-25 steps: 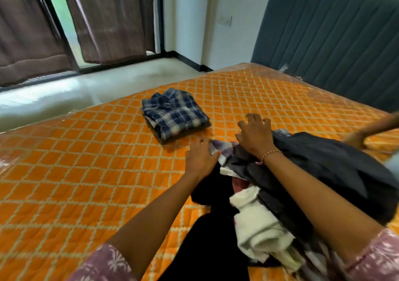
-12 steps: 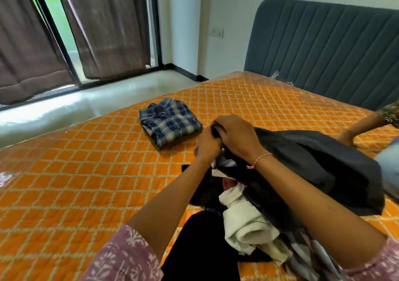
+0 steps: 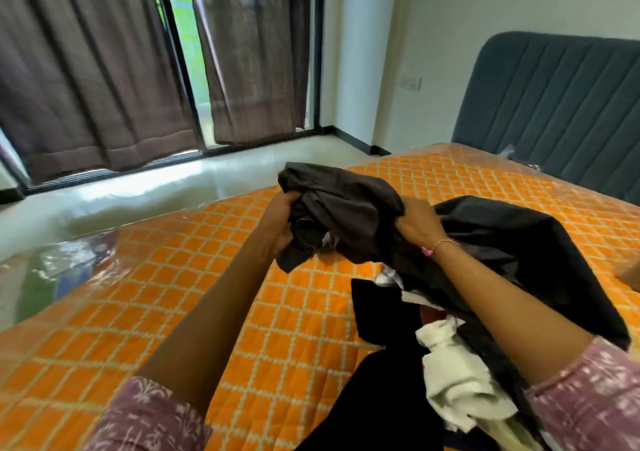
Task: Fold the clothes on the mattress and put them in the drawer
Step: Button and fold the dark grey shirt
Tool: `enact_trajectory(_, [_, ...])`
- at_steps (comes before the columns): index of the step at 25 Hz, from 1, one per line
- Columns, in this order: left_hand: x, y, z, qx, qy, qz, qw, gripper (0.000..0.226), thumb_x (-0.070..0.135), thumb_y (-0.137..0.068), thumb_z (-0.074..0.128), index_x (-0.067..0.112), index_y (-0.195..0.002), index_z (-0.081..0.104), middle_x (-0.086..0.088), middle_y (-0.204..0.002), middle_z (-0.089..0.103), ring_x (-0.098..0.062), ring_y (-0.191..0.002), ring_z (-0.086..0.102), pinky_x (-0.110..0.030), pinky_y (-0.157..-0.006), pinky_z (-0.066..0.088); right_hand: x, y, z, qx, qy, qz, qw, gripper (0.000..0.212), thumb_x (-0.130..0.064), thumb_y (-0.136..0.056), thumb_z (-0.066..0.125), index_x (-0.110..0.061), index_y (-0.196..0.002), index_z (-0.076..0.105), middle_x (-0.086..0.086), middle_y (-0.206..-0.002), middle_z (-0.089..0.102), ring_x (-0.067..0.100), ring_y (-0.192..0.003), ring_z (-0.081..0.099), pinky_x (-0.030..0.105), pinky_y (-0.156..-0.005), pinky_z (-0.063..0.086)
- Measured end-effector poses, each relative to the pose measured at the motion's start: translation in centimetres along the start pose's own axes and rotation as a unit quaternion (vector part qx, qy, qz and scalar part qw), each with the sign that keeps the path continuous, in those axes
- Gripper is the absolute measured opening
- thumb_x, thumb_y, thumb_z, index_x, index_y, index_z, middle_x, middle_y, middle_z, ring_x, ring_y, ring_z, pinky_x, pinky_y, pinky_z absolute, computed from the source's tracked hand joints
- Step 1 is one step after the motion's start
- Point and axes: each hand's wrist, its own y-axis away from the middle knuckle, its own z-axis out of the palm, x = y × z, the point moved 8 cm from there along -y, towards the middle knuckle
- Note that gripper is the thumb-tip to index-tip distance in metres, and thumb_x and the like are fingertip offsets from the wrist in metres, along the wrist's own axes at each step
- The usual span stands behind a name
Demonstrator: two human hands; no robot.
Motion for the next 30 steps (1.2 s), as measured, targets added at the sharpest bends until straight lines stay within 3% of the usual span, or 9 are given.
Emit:
enact_trajectory(3, [3.0, 1.6, -7.2, 0.056, -0.139, 0.077, 0.986, 0.023, -0.004, -0.091, 0.05, -0.002, -0.113, 0.057, -0.017, -0.106, 0.062, -0.028, -0.094, 0.059, -0.043, -0.085, 0.05, -5.9, -1.0, 2.7, 0.02, -0.104, 0.008, 0.994, 0.028, -0.004, -0.09, 0.041, -0.001, -0.107, 0.063, 0.026, -0.108, 0.064, 0.045, -0.098, 0.057, 0.038, -0.07, 0.035])
enact_trajectory(8, [3.0, 8.0, -12.6, -0.091, -0.314, 0.095, 0.94, 0.078, 0.009, -0.061, 0.087, 0.003, -0.128, 0.046, 0.003, -0.116, 0.064, -0.012, -0.11, 0.06, -0.017, -0.079, 0.051, -19.8, -0.8, 6.2, -0.032, -0.274, -0.003, 0.961, 0.026, -0.004, -0.097, 0.038, 0.0, -0.085, 0.061, 0.023, -0.097, 0.061, 0.031, -0.097, 0.055, 0.037, -0.078, 0.037])
enact_trajectory(10, [4.2, 9.7, -15.6, 0.005, -0.274, 0.126, 0.953, 0.113, 0.024, -0.047, 0.095, -0.009, -0.136, 0.034, -0.014, -0.135, 0.049, -0.016, -0.119, 0.048, -0.017, -0.093, 0.046, -25.1, 0.8, 8.2, -0.097, -0.444, 0.035, 0.89, 0.034, -0.005, -0.1, 0.034, -0.017, -0.07, 0.047, 0.008, -0.08, 0.053, 0.024, -0.091, 0.047, 0.035, -0.08, 0.039])
enact_trajectory(12, [6.5, 11.4, -19.6, 0.111, -0.266, 0.164, 0.943, 0.087, 0.005, -0.061, 0.087, -0.01, -0.134, 0.04, -0.023, -0.136, 0.049, -0.016, -0.115, 0.048, -0.011, -0.089, 0.044, -30.1, 2.8, 10.4, -0.153, -0.576, 0.072, 0.8, 0.036, -0.007, -0.102, 0.027, -0.02, -0.073, 0.042, 0.001, -0.078, 0.047, 0.024, -0.091, 0.048, 0.032, -0.082, 0.045])
enact_trajectory(15, [9.6, 14.2, -24.9, 0.201, -0.269, 0.161, 0.928, 0.059, 0.009, -0.067, 0.08, -0.003, -0.121, 0.059, -0.02, -0.123, 0.061, -0.022, -0.108, 0.058, -0.032, -0.091, 0.049, -35.8, 5.2, 12.3, -0.173, -0.737, 0.096, 0.646, 0.038, -0.002, -0.103, 0.019, -0.011, -0.074, 0.042, 0.007, -0.072, 0.04, 0.014, -0.071, 0.044, 0.01, -0.06, 0.045])
enact_trajectory(21, [14.1, 18.6, -32.0, 0.383, -0.247, 0.121, 0.882, 0.042, 0.016, -0.07, 0.073, 0.001, -0.109, 0.067, -0.014, -0.107, 0.069, -0.029, -0.099, 0.064, -0.039, -0.085, 0.053, -38.8, 6.5, 13.0, -0.286, -0.509, -0.002, 0.812, 0.018, -0.032, -0.098, 0.046, -0.019, -0.101, 0.056, -0.001, -0.088, 0.057, 0.009, -0.076, 0.053, 0.022, -0.063, 0.041])
enact_trajectory(25, [13.4, 19.0, -34.8, 0.427, -0.112, 0.066, 0.895, 0.04, 0.009, -0.078, 0.066, -0.005, -0.115, 0.061, -0.021, -0.112, 0.065, -0.034, -0.1, 0.063, -0.042, -0.09, 0.053, -38.9, 10.9, 14.4, -0.317, -0.412, -0.174, 0.836, 0.069, -0.043, -0.079, 0.071, -0.017, -0.136, 0.042, -0.003, -0.121, 0.058, 0.013, -0.107, 0.059, 0.025, -0.087, 0.048])
enact_trajectory(27, [12.5, 18.9, -34.7, 0.414, -0.066, 0.052, 0.907, 0.039, 0.008, -0.08, 0.063, -0.004, -0.116, 0.058, -0.018, -0.105, 0.065, -0.031, -0.086, 0.063, -0.037, -0.079, 0.054, -37.2, 11.0, 16.0, -0.289, -0.244, -0.203, 0.903, 0.084, -0.039, -0.073, 0.079, -0.011, -0.14, 0.037, 0.003, -0.132, 0.053, 0.022, -0.12, 0.053, 0.031, -0.097, 0.044])
enact_trajectory(30, [11.1, 19.2, -34.8, 0.407, -0.005, 0.048, 0.912, 0.038, 0.008, -0.081, 0.063, 0.0, -0.117, 0.056, -0.01, -0.092, 0.061, -0.022, -0.071, 0.058, -0.029, -0.06, 0.049, -34.6, 8.3, 16.5, -0.233, -0.04, -0.185, 0.954, 0.038, -0.03, -0.084, 0.07, -0.003, -0.11, 0.067, 0.02, -0.111, 0.067, 0.033, -0.102, 0.061, 0.033, -0.076, 0.044])
